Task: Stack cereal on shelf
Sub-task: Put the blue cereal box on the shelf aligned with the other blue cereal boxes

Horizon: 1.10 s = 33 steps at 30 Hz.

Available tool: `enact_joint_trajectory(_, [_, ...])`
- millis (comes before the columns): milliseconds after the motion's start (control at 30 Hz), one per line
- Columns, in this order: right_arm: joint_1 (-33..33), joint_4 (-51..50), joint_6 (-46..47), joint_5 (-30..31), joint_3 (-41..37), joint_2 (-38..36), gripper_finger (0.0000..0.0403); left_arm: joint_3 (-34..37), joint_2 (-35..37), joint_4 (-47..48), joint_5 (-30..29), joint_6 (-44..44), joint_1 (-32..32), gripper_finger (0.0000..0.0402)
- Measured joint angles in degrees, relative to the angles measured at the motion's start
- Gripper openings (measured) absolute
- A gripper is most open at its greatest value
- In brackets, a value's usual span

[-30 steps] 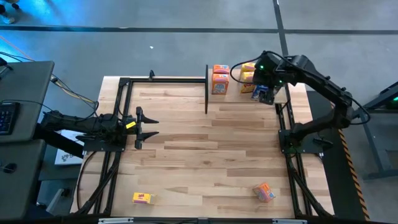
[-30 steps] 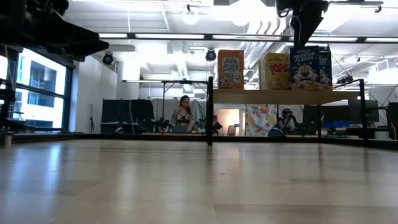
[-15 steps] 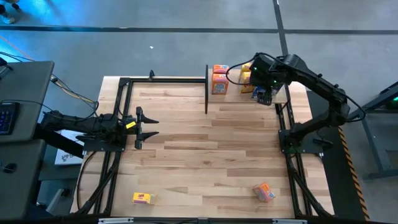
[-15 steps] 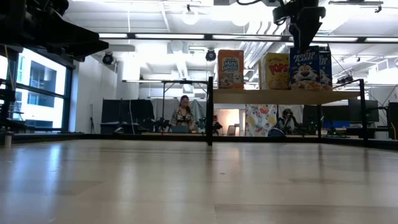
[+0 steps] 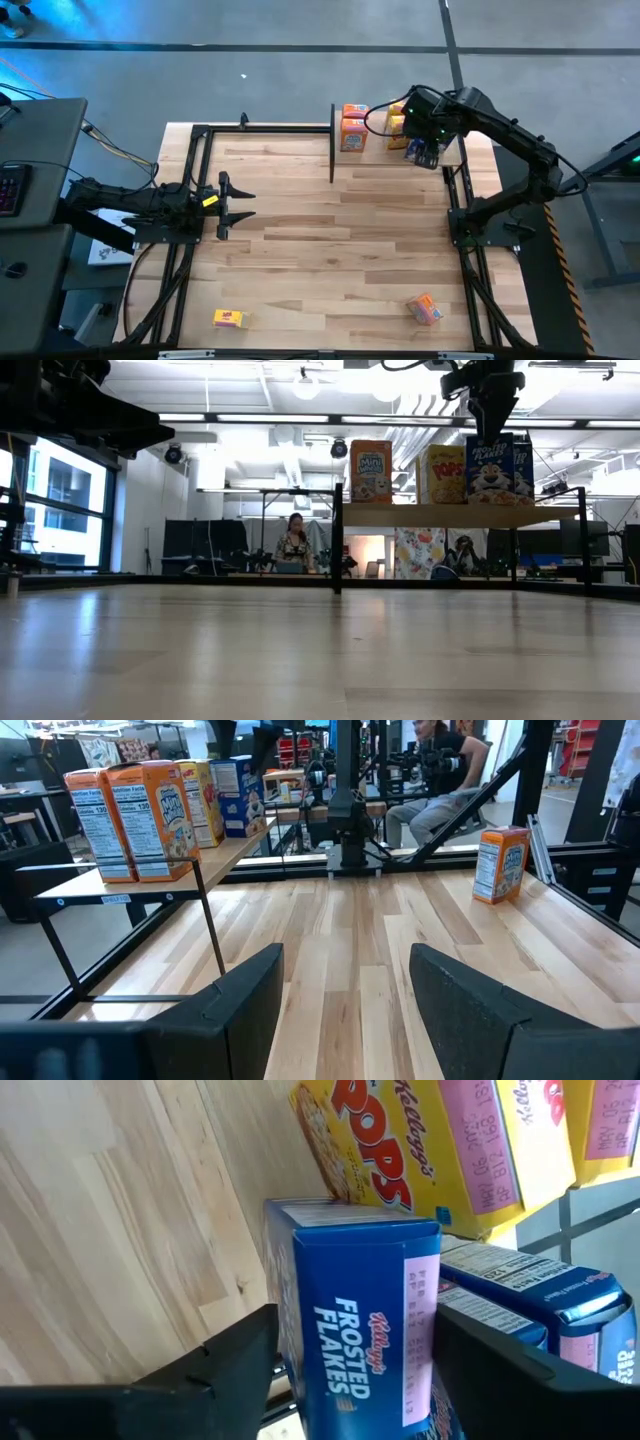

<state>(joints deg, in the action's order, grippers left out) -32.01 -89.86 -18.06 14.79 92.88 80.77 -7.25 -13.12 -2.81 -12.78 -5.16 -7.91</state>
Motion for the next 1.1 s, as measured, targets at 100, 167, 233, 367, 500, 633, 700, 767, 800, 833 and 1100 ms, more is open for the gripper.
enact_joint_trajectory(100, [0.0,-0.1,-0.1,0.0,0.0,0.0,0.0224,0.0,0.0,0.0,0.0,0.0,0.0,0.0207])
enact_joint_trajectory(167, [0.0,-0.1,-0.2,0.0,0.0,0.0,0.0210,0.0,0.0,0.0,0.0,0.0,0.0,0.0207])
enact_joint_trajectory(233, [0.0,-0.1,-0.2,0.0,0.0,0.0,0.0199,0.0,0.0,0.0,0.0,0.0,0.0,0.0207])
enact_joint_trajectory(367, [0.0,-0.1,-0.3,0.0,0.0,0.0,0.0188,0.0,0.0,0.0,0.0,0.0,0.0,0.0207])
enact_joint_trajectory(500, [0.0,-0.1,-0.5,-0.1,0.0,0.0,0.0186,0.0,0.0,0.0,0.0,0.0,0.0,0.0207])
enact_joint_trajectory(633, [0.0,-0.2,-1.9,-0.6,0.0,-0.6,0.0186,0.0,0.0,0.0,0.0,0.0,0.0,0.0207])
enact_joint_trajectory(700, [0.0,-0.2,-2.3,-1.3,0.0,-1.2,0.0186,0.0,0.0,0.0,0.0,0.0,0.0,0.0207])
enact_joint_trajectory(767, [0.0,-0.2,-2.7,-1.4,0.0,-2.0,0.0186,0.0,0.0,0.0,0.0,0.0,0.0,0.0207])
enact_joint_trajectory(800, [0.0,-0.2,-2.9,-1.6,0.0,-2.5,0.0186,0.0,0.0,0.0,0.0,0.0,0.0,0.0207])
enact_joint_trajectory(833, [0.0,-0.2,-3.0,-1.7,0.0,-3.0,0.0186,0.0,0.0,0.0,0.0,0.0,0.0,0.0207])
enact_joint_trajectory(1100, [0.0,-0.2,-4.1,-1.7,0.0,-6.5,0.0186,0.0,0.0,0.0,0.0,0.0,0.0,0.0207])
